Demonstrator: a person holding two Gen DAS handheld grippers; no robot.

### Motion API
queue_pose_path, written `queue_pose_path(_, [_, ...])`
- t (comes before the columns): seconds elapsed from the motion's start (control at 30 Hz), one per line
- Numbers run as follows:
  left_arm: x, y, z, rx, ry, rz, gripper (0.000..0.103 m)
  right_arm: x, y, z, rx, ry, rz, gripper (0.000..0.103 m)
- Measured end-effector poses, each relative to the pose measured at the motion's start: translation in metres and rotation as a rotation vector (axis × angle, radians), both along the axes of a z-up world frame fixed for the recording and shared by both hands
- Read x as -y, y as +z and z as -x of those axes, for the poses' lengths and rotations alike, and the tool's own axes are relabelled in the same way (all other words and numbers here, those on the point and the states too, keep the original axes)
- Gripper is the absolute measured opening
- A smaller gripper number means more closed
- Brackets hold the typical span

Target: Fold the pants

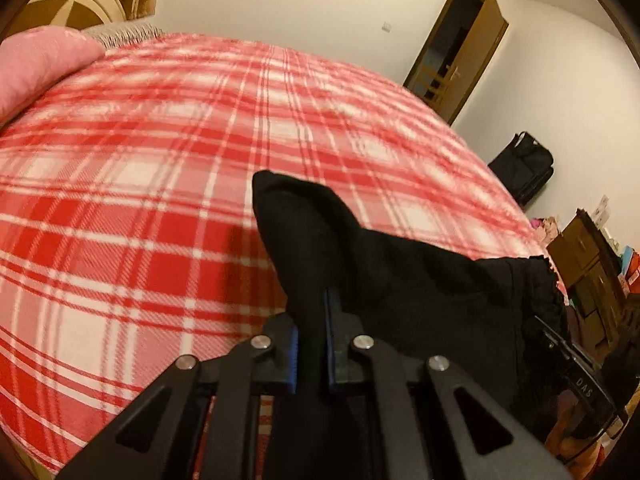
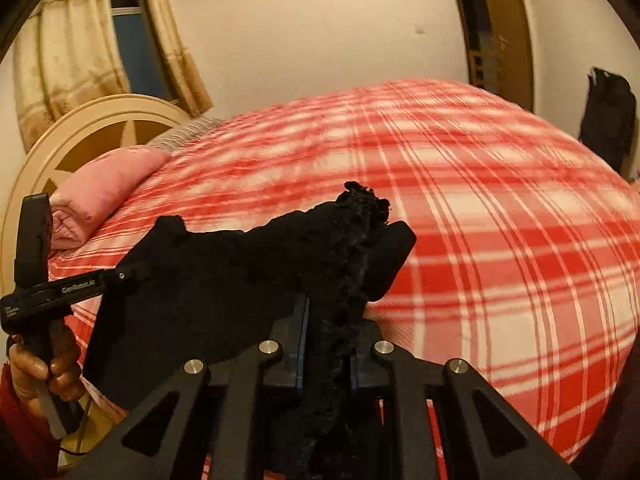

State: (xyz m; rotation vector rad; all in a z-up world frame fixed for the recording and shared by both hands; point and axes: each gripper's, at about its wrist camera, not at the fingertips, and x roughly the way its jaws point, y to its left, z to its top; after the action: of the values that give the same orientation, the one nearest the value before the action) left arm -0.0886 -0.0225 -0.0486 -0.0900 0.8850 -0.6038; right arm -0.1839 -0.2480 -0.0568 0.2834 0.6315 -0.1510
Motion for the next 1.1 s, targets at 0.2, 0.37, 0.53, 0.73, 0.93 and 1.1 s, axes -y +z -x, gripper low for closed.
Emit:
queue_pose_path(0.2, [-0.039, 0.025, -0.017, 0.049, 0.091, 0.053, 0.008, -0.026, 0.03, -0.037, 0.057, 0.109, 0.028, 0.015])
queue_pose_path(0.37, [-0.086, 0.044, -0.037, 0.097, 0.214, 0.065, 0.008, -0.068, 0.059, -0.092, 0.125, 0.261, 0.051, 0.015])
queue_pose_path(0.53, [-0.145, 0.069, -0.064, 0.181, 0.376, 0.025, 0.008, -0.118, 0.067, -0.176, 0.156, 0.411, 0.071, 0.015])
queue_pose_path(0.73, [-0.198, 0.057, -0.108, 0.197, 0.523, -0.077, 0.008, -0.167, 0.023, -0.288, 0.107, 0.511, 0.071, 0.015])
queue_pose_path(0.93, [-0.224, -0.023, -0.155, 0.029, 0.612, -0.182, 0.013, -0.197, -0.05, -0.352, -0.051, 0.507, 0.206, 0.036])
queue_pose_path(1.1, [-0.24, -0.044, -0.153, 0.01, 0.683, -0.187, 0.054, -0.167, -0.05, -0.356, -0.071, 0.465, 0.071, 0.063])
